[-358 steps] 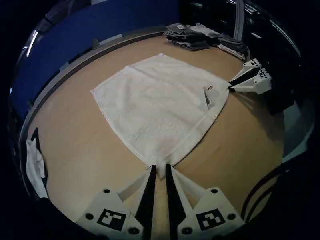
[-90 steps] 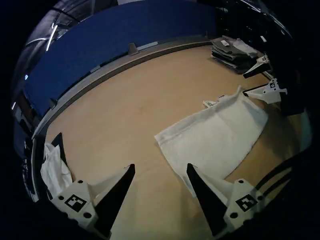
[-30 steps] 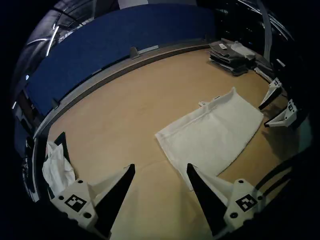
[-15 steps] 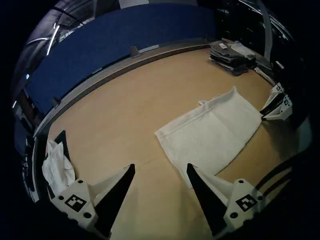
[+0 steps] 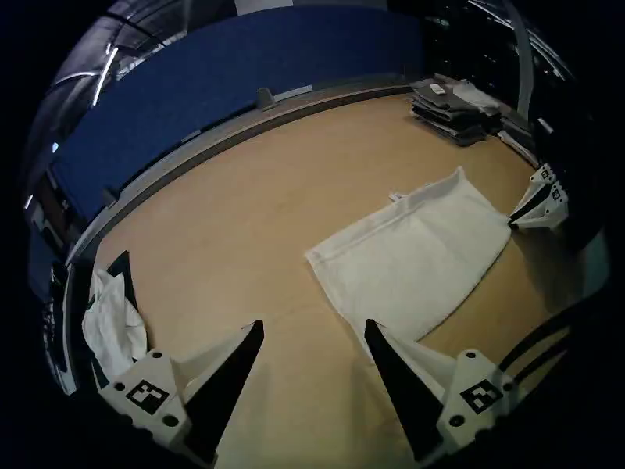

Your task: Fold towel

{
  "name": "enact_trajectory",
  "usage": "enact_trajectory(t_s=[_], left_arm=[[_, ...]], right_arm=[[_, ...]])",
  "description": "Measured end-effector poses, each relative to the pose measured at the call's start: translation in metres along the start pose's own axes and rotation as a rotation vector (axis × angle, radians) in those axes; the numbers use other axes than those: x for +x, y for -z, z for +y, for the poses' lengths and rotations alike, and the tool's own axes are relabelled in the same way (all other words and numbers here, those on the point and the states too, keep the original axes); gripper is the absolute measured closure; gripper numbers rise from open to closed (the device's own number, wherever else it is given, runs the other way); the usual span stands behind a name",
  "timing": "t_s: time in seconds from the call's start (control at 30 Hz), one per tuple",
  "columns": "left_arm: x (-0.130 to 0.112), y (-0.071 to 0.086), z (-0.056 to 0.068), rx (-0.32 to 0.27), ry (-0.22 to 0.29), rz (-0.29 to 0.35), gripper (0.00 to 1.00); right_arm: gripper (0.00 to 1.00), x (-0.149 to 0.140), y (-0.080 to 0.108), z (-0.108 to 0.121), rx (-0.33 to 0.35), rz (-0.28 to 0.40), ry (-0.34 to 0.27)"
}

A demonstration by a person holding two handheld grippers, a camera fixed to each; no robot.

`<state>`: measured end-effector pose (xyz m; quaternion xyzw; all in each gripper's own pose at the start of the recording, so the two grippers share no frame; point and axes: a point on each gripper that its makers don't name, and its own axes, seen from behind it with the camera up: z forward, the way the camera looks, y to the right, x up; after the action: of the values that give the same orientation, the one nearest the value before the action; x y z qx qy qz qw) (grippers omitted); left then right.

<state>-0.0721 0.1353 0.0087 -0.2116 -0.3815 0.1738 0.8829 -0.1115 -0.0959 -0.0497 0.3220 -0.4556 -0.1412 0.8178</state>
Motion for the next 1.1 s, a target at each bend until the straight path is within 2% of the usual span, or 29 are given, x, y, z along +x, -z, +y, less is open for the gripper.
enact_trajectory(t_s=[0.7,1.1], left_arm=[[-0.001,0.004,-0.002,0.007,-0.001,0.0,0.04],[0.001,0.008,-0.003,0.012,0.001,0.006,0.04]], right_arm=[[0.97,0.002,0.003,-0.002,-0.004,0.012,0.002],[0.97,0.027,0.014,-0.002,-0.008,0.064,0.03]])
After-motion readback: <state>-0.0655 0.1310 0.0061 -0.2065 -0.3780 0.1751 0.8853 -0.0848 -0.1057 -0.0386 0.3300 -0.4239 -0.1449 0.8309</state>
